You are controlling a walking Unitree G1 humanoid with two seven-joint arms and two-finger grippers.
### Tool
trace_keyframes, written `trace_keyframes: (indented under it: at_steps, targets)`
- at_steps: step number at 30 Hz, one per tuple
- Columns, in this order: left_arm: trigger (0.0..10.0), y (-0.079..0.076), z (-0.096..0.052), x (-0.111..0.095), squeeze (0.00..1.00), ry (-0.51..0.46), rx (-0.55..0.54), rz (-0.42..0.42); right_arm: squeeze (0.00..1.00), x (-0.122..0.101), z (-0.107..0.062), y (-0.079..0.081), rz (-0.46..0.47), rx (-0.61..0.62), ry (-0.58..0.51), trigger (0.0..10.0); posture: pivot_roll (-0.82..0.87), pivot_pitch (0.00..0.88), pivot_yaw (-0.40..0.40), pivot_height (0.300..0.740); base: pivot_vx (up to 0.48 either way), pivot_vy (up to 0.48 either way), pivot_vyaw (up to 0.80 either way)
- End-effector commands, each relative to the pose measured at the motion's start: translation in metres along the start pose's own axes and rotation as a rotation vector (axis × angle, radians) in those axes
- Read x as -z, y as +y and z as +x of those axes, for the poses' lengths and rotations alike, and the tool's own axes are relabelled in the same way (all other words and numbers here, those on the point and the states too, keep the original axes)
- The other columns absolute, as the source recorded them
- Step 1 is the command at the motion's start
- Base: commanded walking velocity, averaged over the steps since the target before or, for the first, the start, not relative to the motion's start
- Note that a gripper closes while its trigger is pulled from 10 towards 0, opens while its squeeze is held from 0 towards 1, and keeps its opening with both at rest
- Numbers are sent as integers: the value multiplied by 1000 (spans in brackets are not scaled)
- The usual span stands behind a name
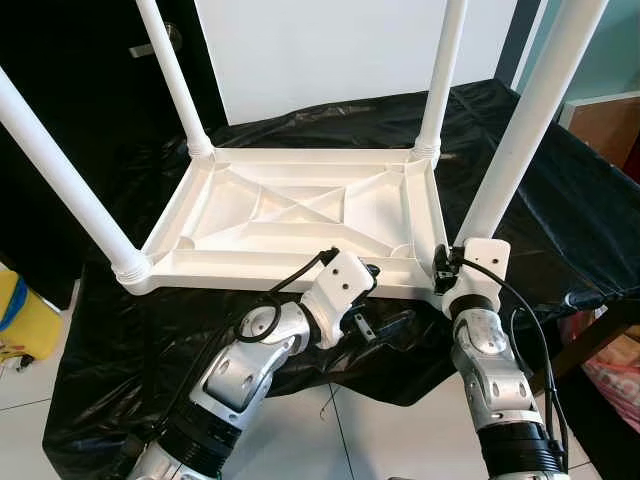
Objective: Building children table
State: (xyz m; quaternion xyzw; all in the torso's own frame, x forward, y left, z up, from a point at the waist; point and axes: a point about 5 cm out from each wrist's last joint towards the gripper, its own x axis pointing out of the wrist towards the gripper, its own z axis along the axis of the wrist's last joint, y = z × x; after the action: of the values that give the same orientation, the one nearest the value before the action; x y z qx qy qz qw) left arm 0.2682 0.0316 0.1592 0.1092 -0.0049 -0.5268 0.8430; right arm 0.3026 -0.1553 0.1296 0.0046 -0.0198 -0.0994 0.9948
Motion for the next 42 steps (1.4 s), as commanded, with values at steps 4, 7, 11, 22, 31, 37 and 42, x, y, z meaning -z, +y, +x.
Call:
trace_keyframes:
  at_steps: [4, 7, 11, 22, 31, 37, 42]
  targets:
    - [10000, 0, 0, 1, 0, 11, 12, 1, 0, 14, -5, 4, 19, 8, 80, 10000, -199, 57, 26, 740, 0, 0, 0]
    - [10000, 1, 0, 1, 0, 10, 10, 2, 0, 13, -6, 5, 20, 11, 78, 10000, -199, 58, 26, 740, 0, 0, 0]
    - [10000, 0, 0, 1, 0, 11, 12, 1, 0, 11, -6, 4, 11, 11, 64, 10000, -200, 59, 25, 740, 0, 0, 0]
    - [10000, 0, 0, 2, 0, 14, 9, 0, 1000, 2, -3, -7, -2, -59, 7, 10000, -200, 62, 22, 740, 0, 0, 0]
    - [10000, 1, -1, 3, 0, 15, 5, 1, 0, -10, 2, -32, -67, -411, -23, 10000, -202, 60, 22, 740, 0, 0, 0]
    - [10000, 1, -1, 3, 0, 15, 6, 1, 0, -10, 2, -32, -81, -541, -7, 10000, -204, 54, 21, 740, 0, 0, 0]
    - [10000, 2, 1, 2, 0, 13, 9, 6, 0, -5, 7, -29, -126, -630, 17, 353, -205, 41, 23, 740, 0, 0, 0]
